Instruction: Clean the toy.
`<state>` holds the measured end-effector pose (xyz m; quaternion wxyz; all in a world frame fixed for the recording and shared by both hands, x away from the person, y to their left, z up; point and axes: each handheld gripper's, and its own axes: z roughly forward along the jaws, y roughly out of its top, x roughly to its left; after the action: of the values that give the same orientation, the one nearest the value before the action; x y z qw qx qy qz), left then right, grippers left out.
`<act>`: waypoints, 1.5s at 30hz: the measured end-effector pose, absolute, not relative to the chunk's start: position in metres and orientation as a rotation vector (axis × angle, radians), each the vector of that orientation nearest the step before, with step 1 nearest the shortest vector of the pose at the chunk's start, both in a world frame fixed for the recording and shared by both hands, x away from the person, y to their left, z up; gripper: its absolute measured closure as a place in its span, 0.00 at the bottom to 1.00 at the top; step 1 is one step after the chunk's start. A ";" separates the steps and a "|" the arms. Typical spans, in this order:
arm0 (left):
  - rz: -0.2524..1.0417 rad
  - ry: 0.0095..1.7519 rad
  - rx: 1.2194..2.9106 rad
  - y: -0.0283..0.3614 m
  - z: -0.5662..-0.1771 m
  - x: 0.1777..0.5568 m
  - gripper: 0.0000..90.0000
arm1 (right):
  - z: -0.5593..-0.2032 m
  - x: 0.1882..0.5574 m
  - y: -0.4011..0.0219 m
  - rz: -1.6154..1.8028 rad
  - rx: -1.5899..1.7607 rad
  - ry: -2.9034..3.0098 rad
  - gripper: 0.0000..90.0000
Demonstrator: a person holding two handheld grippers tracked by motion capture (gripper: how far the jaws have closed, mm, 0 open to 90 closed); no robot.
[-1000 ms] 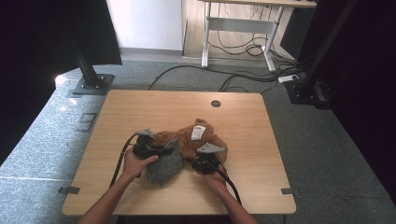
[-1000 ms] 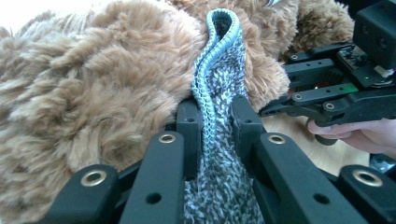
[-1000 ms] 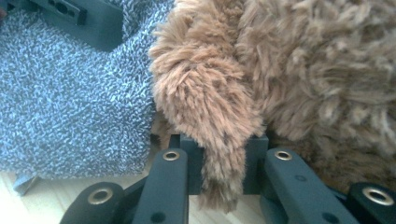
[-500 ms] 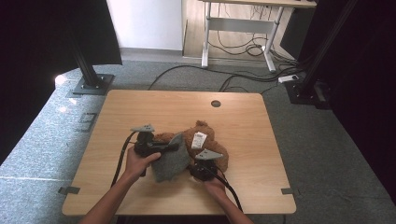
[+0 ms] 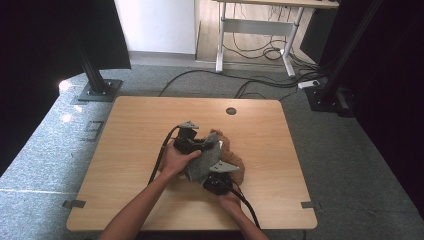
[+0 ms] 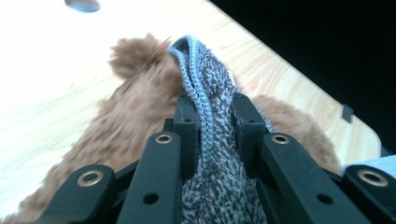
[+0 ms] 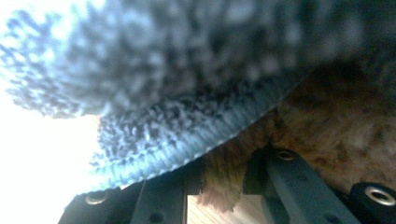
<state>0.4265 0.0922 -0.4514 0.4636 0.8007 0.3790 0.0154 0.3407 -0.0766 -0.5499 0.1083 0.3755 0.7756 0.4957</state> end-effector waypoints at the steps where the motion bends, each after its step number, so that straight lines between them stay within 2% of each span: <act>1: 0.052 0.944 1.967 0.096 -0.452 0.426 0.84 | -0.550 0.340 -0.077 1.456 1.112 2.283 0.85; 4: 0.095 0.993 1.958 0.118 -0.455 0.422 0.84 | -0.550 0.340 -0.077 1.441 1.130 2.286 0.85; 12: 0.079 1.077 1.853 0.187 -0.464 0.403 0.84 | -0.551 0.333 -0.072 1.422 1.127 2.321 0.84; 17: 0.102 1.099 1.813 0.209 -0.465 0.395 0.84 | -0.551 0.333 -0.072 1.414 1.148 2.315 0.84; 22: 0.058 1.102 1.780 0.219 -0.466 0.392 0.84 | -0.551 0.332 -0.072 1.417 1.168 2.324 0.84; 28: -0.039 0.968 1.748 0.192 -0.447 0.388 0.83 | -0.551 0.333 -0.070 1.447 1.146 2.313 0.83; 36: -0.154 0.832 1.803 0.118 -0.429 0.406 0.83 | -0.550 0.332 -0.068 1.463 1.129 2.306 0.82; 41: -0.170 0.808 1.844 0.084 -0.430 0.417 0.83 | -0.550 0.333 -0.069 1.462 1.130 2.313 0.82; 45: -0.163 0.870 1.933 0.064 -0.444 0.430 0.82 | -0.550 0.332 -0.069 1.449 1.133 2.310 0.82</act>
<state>0.4302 0.0643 -0.4436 0.4863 0.7944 0.3577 -0.0669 0.3324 -0.0689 -0.5502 0.0941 0.3821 0.7789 0.4883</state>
